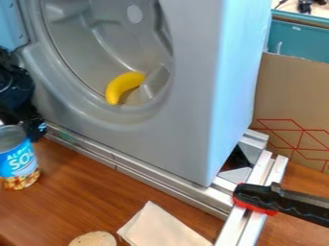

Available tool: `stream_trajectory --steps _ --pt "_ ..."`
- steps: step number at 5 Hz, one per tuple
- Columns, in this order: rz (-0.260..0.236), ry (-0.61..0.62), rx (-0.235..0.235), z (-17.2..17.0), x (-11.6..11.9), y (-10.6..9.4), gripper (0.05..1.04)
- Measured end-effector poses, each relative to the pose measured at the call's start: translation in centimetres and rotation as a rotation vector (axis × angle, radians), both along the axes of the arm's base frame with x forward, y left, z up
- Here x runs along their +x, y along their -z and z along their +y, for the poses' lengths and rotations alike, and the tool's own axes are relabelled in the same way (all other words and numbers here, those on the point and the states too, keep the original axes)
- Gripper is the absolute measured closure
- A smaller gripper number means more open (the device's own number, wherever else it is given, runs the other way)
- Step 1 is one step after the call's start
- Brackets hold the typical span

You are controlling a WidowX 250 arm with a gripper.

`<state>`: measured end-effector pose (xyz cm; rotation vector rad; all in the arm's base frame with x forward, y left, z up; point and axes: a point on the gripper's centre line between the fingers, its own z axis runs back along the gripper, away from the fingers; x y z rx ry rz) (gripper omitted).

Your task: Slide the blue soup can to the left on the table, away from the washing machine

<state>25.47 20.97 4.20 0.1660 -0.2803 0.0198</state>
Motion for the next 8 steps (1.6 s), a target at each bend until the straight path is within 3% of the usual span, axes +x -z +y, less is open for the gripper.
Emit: stream_trajectory --steps 1,3,5,6,7,8 --pt "0.005 -0.035 -0.039 -0.4 -2.3 0.0 0.081" --pt "0.038 -0.042 -0.073 -3.2 -5.2 1.1 0.081" --pt "0.010 -0.057 -0.074 -3.4 -5.1 -0.1 0.081" --pt "-0.047 -0.023 -0.091 -3.9 -4.3 -2.2 0.081" --pt "0.003 0.070 -0.169 -5.2 -5.0 -2.7 0.081" --pt "0.107 0.123 -0.174 -5.9 -7.0 -3.3 0.081"
